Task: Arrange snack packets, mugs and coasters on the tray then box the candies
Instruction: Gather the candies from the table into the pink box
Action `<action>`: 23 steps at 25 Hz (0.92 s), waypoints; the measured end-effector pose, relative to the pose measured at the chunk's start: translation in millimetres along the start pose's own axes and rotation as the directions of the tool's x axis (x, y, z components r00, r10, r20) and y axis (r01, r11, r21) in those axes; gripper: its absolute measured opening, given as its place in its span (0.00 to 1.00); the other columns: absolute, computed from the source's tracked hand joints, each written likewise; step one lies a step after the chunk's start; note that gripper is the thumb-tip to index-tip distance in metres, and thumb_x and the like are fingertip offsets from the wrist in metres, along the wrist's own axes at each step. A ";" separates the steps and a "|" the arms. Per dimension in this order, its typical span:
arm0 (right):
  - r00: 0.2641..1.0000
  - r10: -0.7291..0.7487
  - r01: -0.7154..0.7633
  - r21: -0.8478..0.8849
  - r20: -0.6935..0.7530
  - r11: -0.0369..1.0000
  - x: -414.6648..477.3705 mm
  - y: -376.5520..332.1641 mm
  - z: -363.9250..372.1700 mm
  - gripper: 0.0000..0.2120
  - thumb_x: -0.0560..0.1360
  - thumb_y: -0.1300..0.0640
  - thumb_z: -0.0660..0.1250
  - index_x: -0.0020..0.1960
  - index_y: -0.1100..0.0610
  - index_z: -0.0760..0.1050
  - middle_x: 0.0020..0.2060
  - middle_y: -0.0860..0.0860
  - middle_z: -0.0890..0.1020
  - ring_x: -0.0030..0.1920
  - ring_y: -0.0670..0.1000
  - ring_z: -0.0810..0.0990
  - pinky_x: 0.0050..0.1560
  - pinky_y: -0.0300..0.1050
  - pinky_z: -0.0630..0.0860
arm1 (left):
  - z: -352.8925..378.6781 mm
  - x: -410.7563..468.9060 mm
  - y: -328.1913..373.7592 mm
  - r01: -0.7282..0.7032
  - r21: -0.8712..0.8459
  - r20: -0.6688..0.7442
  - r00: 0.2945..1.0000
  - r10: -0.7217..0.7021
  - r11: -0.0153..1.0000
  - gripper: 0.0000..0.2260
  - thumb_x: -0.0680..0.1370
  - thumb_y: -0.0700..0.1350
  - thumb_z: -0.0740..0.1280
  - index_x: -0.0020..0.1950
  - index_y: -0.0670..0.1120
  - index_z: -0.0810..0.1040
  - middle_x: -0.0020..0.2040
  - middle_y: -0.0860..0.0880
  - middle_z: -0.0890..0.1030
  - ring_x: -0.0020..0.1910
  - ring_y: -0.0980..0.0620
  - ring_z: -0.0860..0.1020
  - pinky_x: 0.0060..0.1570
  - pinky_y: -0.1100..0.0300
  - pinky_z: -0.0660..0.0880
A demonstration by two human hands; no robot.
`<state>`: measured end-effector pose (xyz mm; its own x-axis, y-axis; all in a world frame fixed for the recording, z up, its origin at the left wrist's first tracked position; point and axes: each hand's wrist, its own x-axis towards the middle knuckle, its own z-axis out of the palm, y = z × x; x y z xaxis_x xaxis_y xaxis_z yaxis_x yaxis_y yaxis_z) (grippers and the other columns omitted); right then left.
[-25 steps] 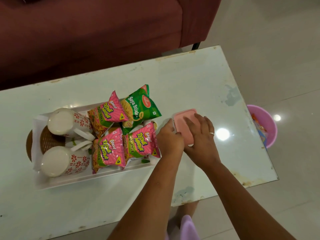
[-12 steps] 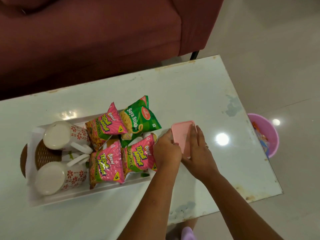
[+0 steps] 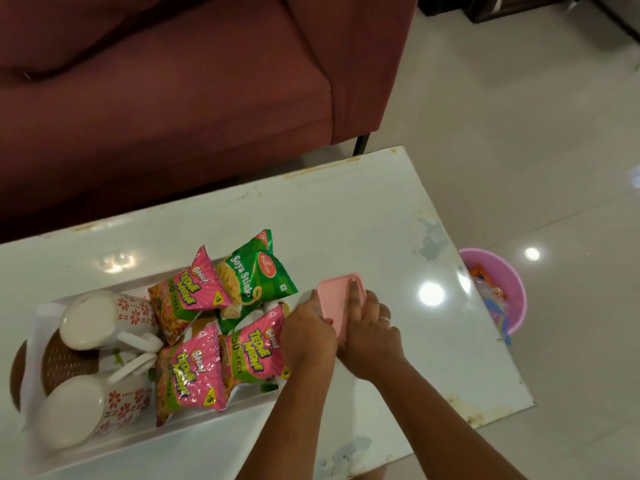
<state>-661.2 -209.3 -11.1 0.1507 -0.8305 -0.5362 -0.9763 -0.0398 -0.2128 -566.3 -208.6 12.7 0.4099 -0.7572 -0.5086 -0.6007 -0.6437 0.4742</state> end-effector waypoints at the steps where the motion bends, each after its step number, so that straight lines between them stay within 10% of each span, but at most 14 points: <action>1: 1.000 0.004 -0.005 0.014 0.030 1.000 0.3 -0.7 -2.9 0.48 0.72 0.33 0.58 0.74 0.51 0.31 0.74 0.58 0.53 0.71 0.63 0.60 0.63 0.60 0.70 | -0.7 -0.2 1.3 -0.002 0.012 0.001 1.000 0.002 1.000 0.21 0.77 0.41 0.64 0.70 0.49 0.69 0.64 0.46 0.77 0.62 0.44 0.75 0.57 0.54 0.72; 7: 0.988 -0.055 0.017 0.254 0.142 0.967 3.7 6.1 -11.4 0.48 0.72 0.40 0.65 0.75 0.49 0.34 0.72 0.59 0.56 0.70 0.64 0.59 0.68 0.59 0.62 | 6.6 -13.0 -7.3 -0.025 -0.076 -0.089 0.996 0.019 0.997 0.19 0.78 0.40 0.62 0.68 0.52 0.71 0.59 0.45 0.81 0.56 0.43 0.78 0.48 0.57 0.71; 12: 0.997 -0.018 0.064 0.725 -0.071 0.686 -4.0 17.4 -1.5 0.27 0.76 0.57 0.55 0.73 0.48 0.52 0.58 0.50 0.71 0.62 0.57 0.71 0.67 0.55 0.67 | 11.6 -35.9 -23.3 -0.150 0.134 -0.220 0.959 0.177 0.980 0.27 0.72 0.35 0.69 0.70 0.47 0.69 0.60 0.45 0.80 0.53 0.44 0.81 0.45 0.52 0.78; 16: 0.987 0.099 0.012 0.661 -0.130 0.751 -1.9 16.2 5.5 0.21 0.80 0.60 0.56 0.73 0.52 0.62 0.60 0.55 0.73 0.58 0.53 0.74 0.58 0.43 0.71 | 14.7 -45.2 -30.8 -0.310 0.333 -0.172 0.908 0.381 0.890 0.30 0.57 0.33 0.79 0.59 0.43 0.80 0.56 0.45 0.83 0.34 0.48 0.84 0.26 0.59 0.78; 23: 0.977 0.129 0.007 0.633 -0.169 0.774 4.8 -5.2 3.8 0.19 0.81 0.58 0.56 0.71 0.53 0.67 0.58 0.59 0.75 0.56 0.55 0.77 0.57 0.42 0.73 | 1.8 -34.7 -36.5 -0.364 0.437 -0.031 0.908 0.418 0.823 0.22 0.62 0.37 0.78 0.56 0.44 0.81 0.59 0.49 0.82 0.29 0.49 0.82 0.23 0.61 0.76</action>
<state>-654.8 -211.0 -15.7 -0.0050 -0.9107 -0.4131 -0.6567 0.3145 -0.6854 -559.8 -158.6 11.8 0.1423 -0.9600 -0.2413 -0.9431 -0.2055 0.2616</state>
